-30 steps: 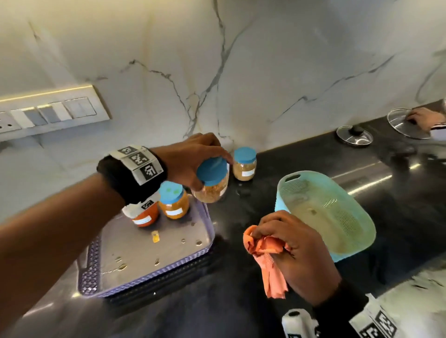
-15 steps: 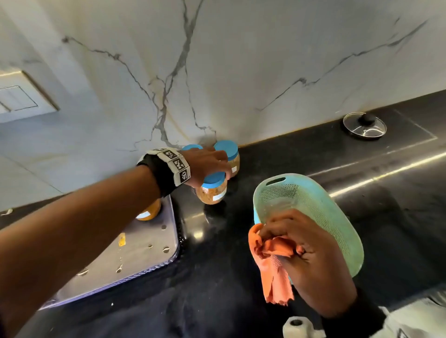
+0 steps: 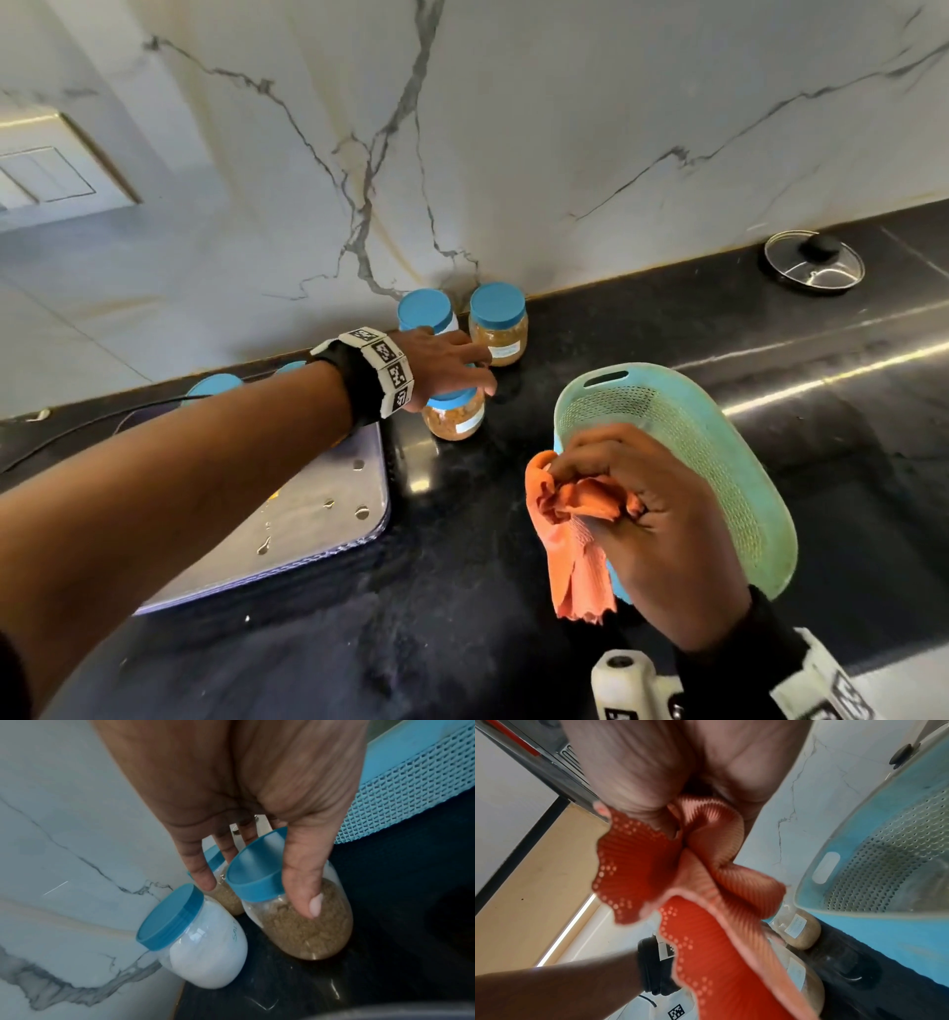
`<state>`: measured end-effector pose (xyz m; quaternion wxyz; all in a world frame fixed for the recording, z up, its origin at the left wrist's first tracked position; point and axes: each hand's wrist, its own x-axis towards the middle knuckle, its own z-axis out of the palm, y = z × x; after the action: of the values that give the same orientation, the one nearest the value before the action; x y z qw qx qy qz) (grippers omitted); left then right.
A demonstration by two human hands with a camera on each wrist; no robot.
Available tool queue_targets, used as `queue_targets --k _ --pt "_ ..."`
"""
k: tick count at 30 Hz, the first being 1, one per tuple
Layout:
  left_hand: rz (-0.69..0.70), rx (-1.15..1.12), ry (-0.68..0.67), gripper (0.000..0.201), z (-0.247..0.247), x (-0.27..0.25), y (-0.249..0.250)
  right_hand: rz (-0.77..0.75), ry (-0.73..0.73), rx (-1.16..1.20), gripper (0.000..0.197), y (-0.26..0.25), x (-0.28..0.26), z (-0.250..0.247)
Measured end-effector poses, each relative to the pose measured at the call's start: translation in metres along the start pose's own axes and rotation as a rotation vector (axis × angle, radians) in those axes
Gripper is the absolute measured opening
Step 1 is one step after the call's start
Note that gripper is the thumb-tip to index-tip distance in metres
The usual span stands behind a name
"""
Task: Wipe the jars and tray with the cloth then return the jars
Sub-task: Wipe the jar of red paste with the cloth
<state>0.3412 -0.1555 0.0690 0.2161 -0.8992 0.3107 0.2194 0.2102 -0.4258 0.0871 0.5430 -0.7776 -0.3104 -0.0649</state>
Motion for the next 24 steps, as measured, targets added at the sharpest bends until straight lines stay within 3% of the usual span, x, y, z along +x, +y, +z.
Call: queue_targets --k 3,6,11,14,17,20,24 --pt "-0.027 -0.016 0.038 0.108 0.007 -0.009 -0.001 -0.011 -0.008 -0.001 0.028 -0.006 0.003 0.01" --pt "-0.105 -0.139 0.165 0.104 0.013 -0.033 -0.005 -0.014 -0.009 -0.027 0.036 -0.011 0.002 0.021" --pt "-0.38 -0.578 0.522 0.087 0.049 -0.113 -0.025 -0.016 -0.042 -0.052 0.054 -0.026 0.0 0.054" --pt "-0.555 -0.703 0.628 0.078 0.084 -0.165 -0.033 -0.011 -0.063 -0.008 0.047 -0.038 -0.002 0.079" --pt "-0.687 -0.797 0.648 0.076 0.123 -0.203 -0.034 0.011 -0.104 0.021 0.045 -0.047 -0.006 0.102" --pt "-0.772 -0.868 0.634 0.079 0.159 -0.231 -0.041 0.026 -0.156 -0.049 0.058 -0.054 -0.007 0.122" --pt "-0.815 -1.002 0.588 0.096 0.185 -0.243 -0.052 0.031 -0.188 -0.126 0.06 -0.066 -0.005 0.143"
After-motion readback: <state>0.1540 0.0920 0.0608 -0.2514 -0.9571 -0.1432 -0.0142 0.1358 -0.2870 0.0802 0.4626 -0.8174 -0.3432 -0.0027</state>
